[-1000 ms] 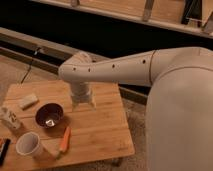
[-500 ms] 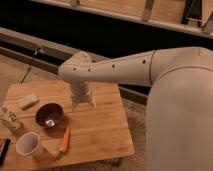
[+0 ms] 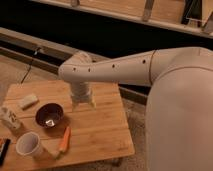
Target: Drag the pepper across the table
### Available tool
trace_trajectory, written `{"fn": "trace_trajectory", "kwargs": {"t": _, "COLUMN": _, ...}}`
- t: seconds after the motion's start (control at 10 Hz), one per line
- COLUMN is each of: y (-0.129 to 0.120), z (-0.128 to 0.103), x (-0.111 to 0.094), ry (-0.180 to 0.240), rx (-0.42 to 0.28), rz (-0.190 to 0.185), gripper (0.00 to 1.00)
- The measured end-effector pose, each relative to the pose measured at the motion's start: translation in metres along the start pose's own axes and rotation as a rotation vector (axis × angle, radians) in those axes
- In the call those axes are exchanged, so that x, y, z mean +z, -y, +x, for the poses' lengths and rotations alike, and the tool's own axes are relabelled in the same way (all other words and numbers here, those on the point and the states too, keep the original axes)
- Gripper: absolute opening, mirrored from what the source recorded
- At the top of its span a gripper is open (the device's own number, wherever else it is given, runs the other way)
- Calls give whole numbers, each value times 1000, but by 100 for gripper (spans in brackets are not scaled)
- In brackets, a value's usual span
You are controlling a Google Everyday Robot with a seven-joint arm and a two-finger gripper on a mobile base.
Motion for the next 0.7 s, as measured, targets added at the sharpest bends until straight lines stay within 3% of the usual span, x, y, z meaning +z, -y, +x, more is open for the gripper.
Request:
{"fn": "trace_trajectory", "kwargs": {"t": 0.5, "y": 0, "z": 0, "x": 0, "ry": 0, "rx": 1, "rz": 1, "gripper": 65}}
{"fn": "trace_trajectory", "kwargs": {"t": 0.7, "y": -5, "z": 0, "x": 0, "ry": 20, "rx": -9, "rz": -10, "gripper": 65}}
